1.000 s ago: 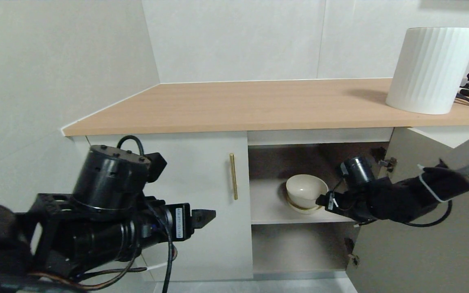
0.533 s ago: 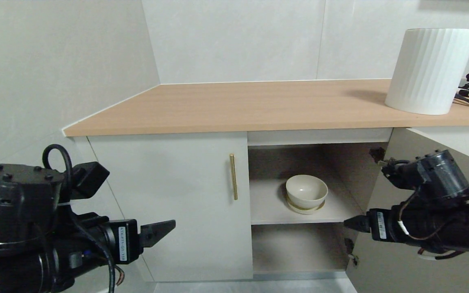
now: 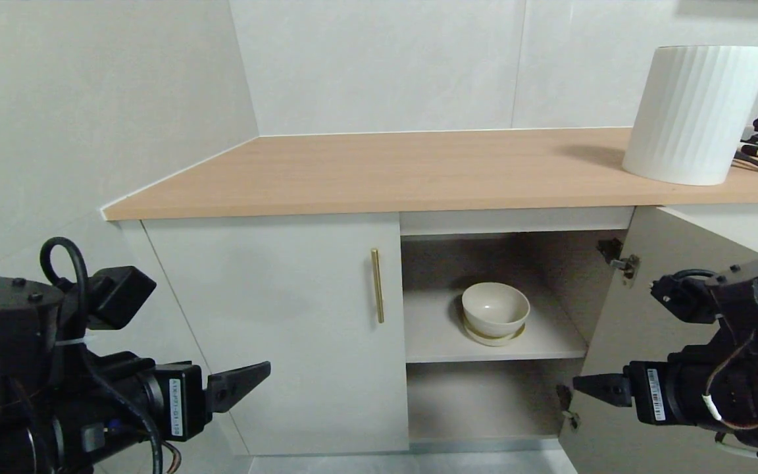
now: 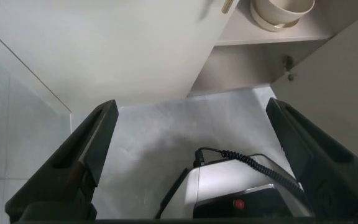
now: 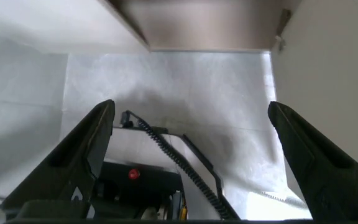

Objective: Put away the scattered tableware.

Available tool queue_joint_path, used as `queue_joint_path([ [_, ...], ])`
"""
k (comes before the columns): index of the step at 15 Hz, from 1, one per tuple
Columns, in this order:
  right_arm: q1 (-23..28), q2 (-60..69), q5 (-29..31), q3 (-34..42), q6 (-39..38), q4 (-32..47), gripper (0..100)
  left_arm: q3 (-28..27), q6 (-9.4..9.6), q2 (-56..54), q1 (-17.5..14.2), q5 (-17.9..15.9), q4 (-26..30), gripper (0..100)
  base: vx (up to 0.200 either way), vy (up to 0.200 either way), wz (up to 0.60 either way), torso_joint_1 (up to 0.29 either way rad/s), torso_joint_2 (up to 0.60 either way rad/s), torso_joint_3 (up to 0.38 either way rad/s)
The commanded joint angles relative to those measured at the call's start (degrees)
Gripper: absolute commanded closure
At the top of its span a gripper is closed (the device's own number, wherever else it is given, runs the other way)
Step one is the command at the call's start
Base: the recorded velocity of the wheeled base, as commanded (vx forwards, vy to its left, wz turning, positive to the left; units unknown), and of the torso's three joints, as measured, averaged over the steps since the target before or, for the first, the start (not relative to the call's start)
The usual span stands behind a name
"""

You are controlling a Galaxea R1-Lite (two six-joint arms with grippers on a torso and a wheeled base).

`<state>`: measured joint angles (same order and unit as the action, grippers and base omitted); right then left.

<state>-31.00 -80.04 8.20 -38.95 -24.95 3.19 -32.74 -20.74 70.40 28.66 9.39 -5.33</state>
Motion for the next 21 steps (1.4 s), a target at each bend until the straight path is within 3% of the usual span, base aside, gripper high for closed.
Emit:
queue_joint_path([
  [1,-1.34,0.41,0.06,0.63,-0.01,0.06,0,0.05,-0.01,0.09,-0.01,0.02,-0.03,0,-0.2,0.0,0.0,0.007,0.0,-0.007],
  [15,-1.87,-0.64,-0.12,1.6,0.26,0.06,0,0.05,0.17,0.61,-0.01,0.02,0.05,0,-0.2,0.0,0.0,0.003,0.0,0.003],
  [21,-1.87,-0.46,-0.03,1.86,0.26,0.15,0,0.14,0.26,0.61,-0.01,0.11,-0.03,0,0.0,0.0,0.0,0.0,0.0,0.0],
])
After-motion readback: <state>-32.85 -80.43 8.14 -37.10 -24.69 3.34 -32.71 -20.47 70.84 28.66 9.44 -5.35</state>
